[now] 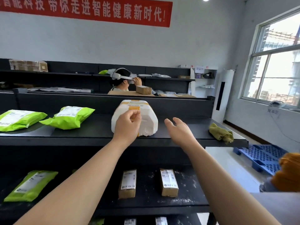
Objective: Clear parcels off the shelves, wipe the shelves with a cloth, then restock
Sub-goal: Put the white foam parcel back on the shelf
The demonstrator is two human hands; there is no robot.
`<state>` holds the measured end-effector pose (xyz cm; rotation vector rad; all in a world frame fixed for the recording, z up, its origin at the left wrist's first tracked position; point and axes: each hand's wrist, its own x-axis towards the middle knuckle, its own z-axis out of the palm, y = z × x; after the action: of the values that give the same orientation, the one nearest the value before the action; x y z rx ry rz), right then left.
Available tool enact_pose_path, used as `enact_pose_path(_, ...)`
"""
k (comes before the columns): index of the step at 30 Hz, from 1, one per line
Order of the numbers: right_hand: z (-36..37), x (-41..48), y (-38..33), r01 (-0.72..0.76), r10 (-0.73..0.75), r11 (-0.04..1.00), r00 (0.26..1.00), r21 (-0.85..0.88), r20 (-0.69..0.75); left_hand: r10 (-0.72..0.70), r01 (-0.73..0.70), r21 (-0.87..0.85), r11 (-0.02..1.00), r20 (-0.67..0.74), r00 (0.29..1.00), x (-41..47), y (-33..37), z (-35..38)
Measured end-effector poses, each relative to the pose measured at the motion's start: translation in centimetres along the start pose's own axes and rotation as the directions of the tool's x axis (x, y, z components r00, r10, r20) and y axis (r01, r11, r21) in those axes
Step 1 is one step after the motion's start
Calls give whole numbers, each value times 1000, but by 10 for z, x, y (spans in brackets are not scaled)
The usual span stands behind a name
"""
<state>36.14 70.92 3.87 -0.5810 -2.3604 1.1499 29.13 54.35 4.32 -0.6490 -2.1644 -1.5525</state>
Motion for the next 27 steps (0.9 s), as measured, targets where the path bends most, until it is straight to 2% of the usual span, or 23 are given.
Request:
enact_pose_path(4,-26,-41,32,-57,54,998,995,-25,-89,-23,48,-154,987,156,987,-45,13,19)
enact_pose_path(10,-62,-106,77,-174,173,985,976,-1,-131,-46,134,-234,963,348,936,-108,29,59)
enact_pose_path(12,-89,-140,99,-260,247,965,945,-36,-214,-51,184,-251,950,459,887,-142,45,84)
enact_pose_path(17,-135,-197,134,-385,355,922,889,-50,-289,-36,239,-263,935,598,801,-199,67,127)
enact_pose_path(27,-227,-305,220,-516,433,856,749,-33,-501,27,358,-285,889,814,581,-314,142,217)
